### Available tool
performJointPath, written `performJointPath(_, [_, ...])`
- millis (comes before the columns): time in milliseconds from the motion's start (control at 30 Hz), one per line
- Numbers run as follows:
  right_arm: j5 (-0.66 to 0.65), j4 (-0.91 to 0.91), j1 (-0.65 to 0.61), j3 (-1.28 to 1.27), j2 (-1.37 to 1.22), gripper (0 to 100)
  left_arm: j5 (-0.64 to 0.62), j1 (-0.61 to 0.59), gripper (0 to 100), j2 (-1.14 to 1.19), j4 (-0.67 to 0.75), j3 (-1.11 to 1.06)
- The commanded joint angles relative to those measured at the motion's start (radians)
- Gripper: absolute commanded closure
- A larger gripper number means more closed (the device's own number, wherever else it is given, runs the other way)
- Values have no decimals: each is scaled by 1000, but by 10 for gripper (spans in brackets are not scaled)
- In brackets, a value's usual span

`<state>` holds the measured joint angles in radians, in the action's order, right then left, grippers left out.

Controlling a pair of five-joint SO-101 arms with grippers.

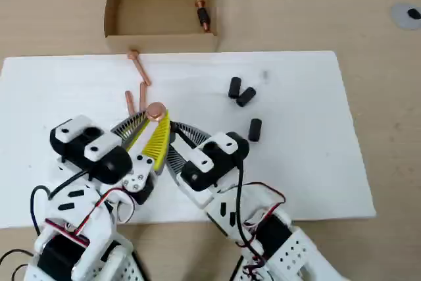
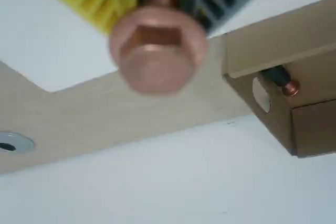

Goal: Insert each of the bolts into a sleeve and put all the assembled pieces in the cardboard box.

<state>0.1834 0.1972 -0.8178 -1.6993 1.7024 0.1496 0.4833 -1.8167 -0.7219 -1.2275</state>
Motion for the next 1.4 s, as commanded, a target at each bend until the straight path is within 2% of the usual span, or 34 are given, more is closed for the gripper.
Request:
performJointPath(0, [11,0,-2,-1,19,989,6,23,967,-1,-17,29])
performJointPath(100, [11,0,-2,-1,24,989,-41,-25,890,-1,-17,32])
performJointPath(267, [11,0,-2,-1,25,989,-114,-86,857,1,-69,71])
performJointPath(667, [11,0,-2,2,18,989,-115,-81,846,2,-275,256])
performJointPath(833, [8,100,50,54,16,989,-121,-92,846,35,-404,434])
performJointPath(900, [-5,170,140,94,16,989,-121,-143,850,102,-479,523])
performJointPath(1033, [-43,304,354,228,7,989,-115,-321,850,308,-651,666])
performJointPath(1200, [-77,364,401,473,-168,989,-115,-500,899,513,-671,692])
performJointPath(1367, [-74,358,401,771,-518,989,-87,-529,975,559,-667,634])
